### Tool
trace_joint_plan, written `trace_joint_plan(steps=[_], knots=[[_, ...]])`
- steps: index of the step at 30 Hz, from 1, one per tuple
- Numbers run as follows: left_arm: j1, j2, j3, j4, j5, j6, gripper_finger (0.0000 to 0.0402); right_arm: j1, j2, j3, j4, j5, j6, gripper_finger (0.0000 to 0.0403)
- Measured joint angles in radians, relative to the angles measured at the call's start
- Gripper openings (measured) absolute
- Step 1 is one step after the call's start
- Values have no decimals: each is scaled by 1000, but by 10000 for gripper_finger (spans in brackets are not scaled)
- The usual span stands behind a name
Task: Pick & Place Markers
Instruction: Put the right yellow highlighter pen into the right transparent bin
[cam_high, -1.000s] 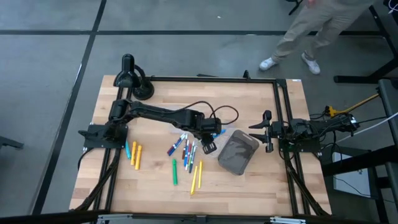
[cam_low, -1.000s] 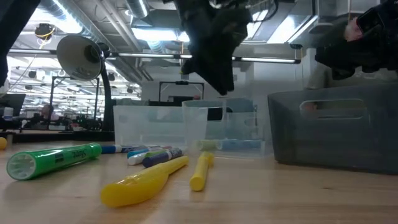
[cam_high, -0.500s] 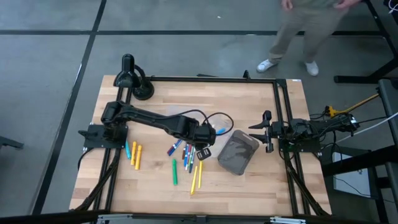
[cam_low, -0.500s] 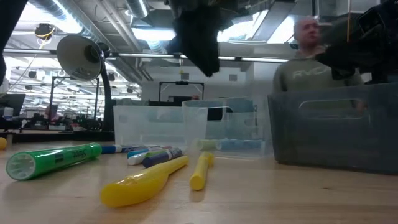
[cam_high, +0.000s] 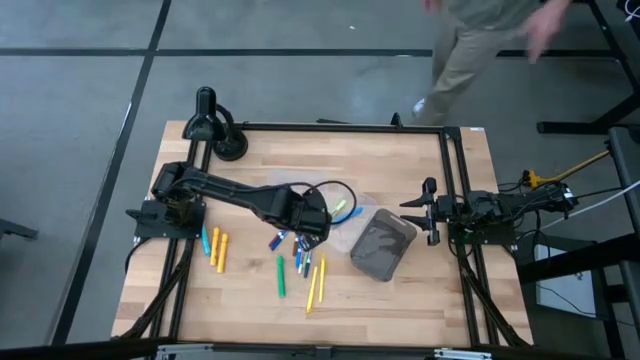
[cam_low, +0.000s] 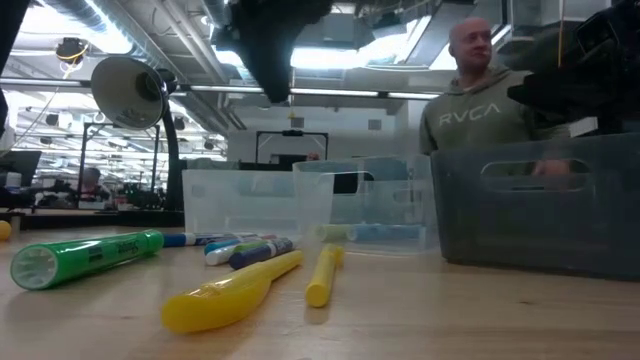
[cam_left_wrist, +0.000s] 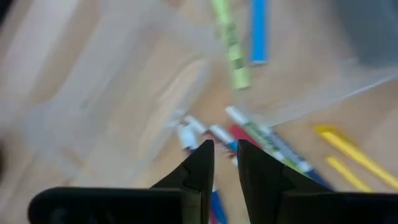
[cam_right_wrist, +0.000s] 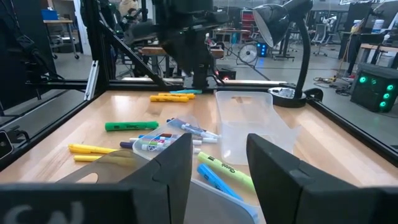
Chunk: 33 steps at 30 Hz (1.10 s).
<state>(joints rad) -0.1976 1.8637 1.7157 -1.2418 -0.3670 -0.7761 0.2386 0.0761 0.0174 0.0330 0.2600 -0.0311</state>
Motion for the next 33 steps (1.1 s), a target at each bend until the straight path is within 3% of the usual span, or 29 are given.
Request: trace_joint_plan(steps=[11, 16, 23, 33], knots=[[-26, -1, -32, -78, -85, -79, 35, 0, 0, 0, 0, 0, 0, 152], [-22, -14, -100, -88, -33, -119, 27, 0, 0, 0, 0, 0, 0, 152], [-17, -101, -248, -2, 18, -136, 10, 0, 0, 0, 0, 0, 0, 152], [-19, -339, -553, 229, 27, -331, 3, 0, 0, 0, 0, 0, 0, 152]])
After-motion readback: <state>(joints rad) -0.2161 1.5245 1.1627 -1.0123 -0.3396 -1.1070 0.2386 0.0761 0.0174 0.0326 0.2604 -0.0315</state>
